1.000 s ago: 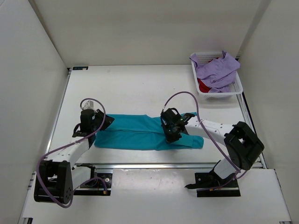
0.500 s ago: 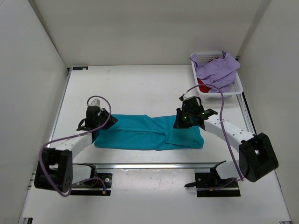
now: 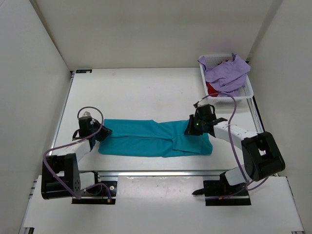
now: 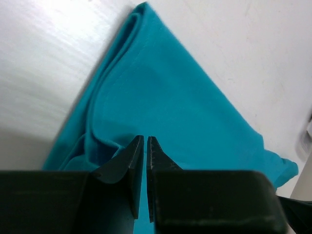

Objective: Fold and stack the t-shirts
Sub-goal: Rotate the tshirt 90 degrees

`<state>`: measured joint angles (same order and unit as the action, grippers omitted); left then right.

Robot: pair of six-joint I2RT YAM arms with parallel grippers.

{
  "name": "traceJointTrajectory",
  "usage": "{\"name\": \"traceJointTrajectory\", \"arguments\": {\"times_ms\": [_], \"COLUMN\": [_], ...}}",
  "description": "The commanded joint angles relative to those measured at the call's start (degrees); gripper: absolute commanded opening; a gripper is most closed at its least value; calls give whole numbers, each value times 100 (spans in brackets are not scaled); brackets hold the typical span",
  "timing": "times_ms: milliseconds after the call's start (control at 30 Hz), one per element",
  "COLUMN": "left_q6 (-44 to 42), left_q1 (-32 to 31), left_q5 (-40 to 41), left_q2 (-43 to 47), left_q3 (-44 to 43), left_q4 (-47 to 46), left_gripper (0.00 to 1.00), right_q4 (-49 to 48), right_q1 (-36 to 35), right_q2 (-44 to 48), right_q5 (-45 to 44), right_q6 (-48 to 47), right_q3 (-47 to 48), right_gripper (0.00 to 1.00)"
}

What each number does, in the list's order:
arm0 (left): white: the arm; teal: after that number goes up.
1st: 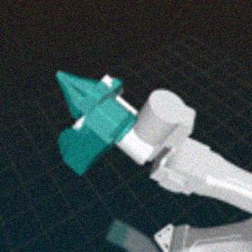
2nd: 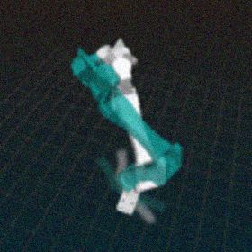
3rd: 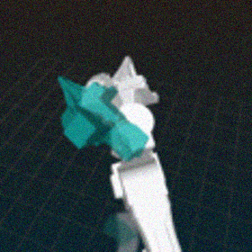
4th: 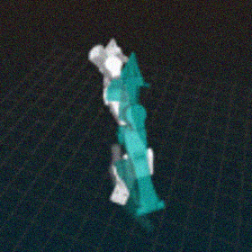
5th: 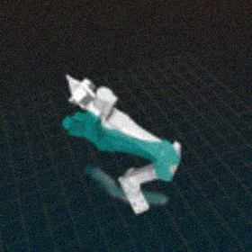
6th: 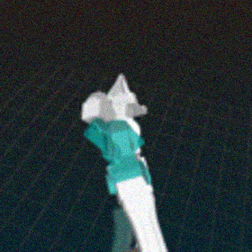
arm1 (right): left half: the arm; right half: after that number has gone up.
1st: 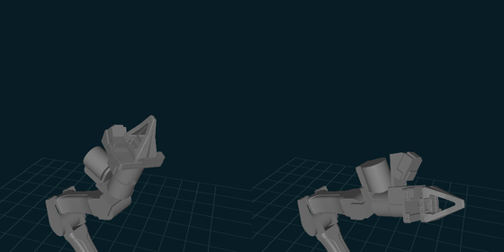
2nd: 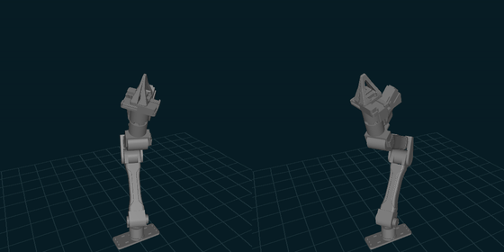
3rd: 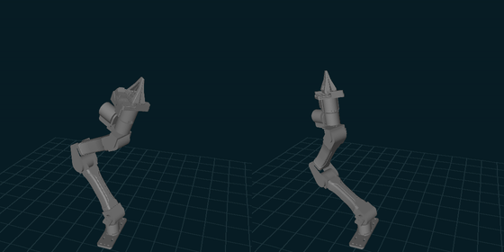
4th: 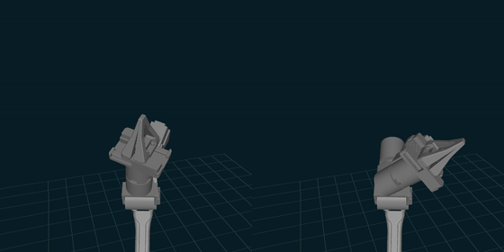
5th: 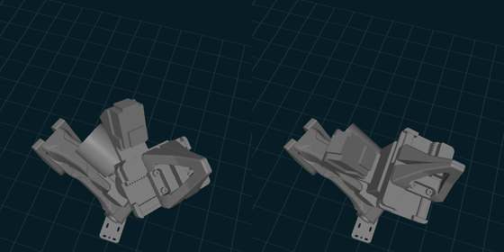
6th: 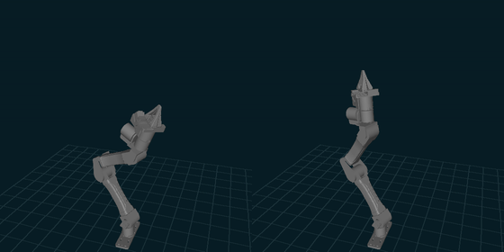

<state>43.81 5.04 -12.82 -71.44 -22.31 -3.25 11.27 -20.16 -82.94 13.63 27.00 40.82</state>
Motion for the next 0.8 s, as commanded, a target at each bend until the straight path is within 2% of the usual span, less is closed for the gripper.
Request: {"name": "traceJointTrajectory", "arguments": {"times_ms": [0, 167, 333, 400, 467, 567, 633, 700, 767], "left_q6": [-302, -295, -680, -681, -515, -163, -127, -224, -260], "left_q1": [164, 42, 32, 111, 76, -606, -845, -724, -164], "left_q5": [-133, 139, 683, 738, 850, 913, 1053, 940, 729], "left_q2": [419, 1858, 2915, 2794, 2426, 1619, 1090, 546, 482], "left_q3": [242, 595, 175, 86, 77, -141, -388, -564, -425], "left_q4": [638, 1431, 2626, 2540, 2024, 1425, 1257, 1291, 1335], "left_gripper": [8, 5, 3, 1, 1, 1, 0, 0, 0], "right_q4": [-537, -731, -950, -1047, -1083, -1048, -1029, -1065, -1021], "right_q1": [65, 302, 548, 566, 584, 496, 478, 469, 504], "right_q2": [137, 129, 321, 401, 462, 323, 331, 374, 427], "right_q5": [70, 228, 395, 448, 439, 465, 422, 378, 421], "right_q6": [86, 68, -2, 15, 86, 42, 33, 94, 68], "right_q3": [-205, -478, -697, -794, -786, -681, -681, -733, -742], "right_gripper": [0, 0, 1, 0, 0, 0, 0, 0, 0]}}
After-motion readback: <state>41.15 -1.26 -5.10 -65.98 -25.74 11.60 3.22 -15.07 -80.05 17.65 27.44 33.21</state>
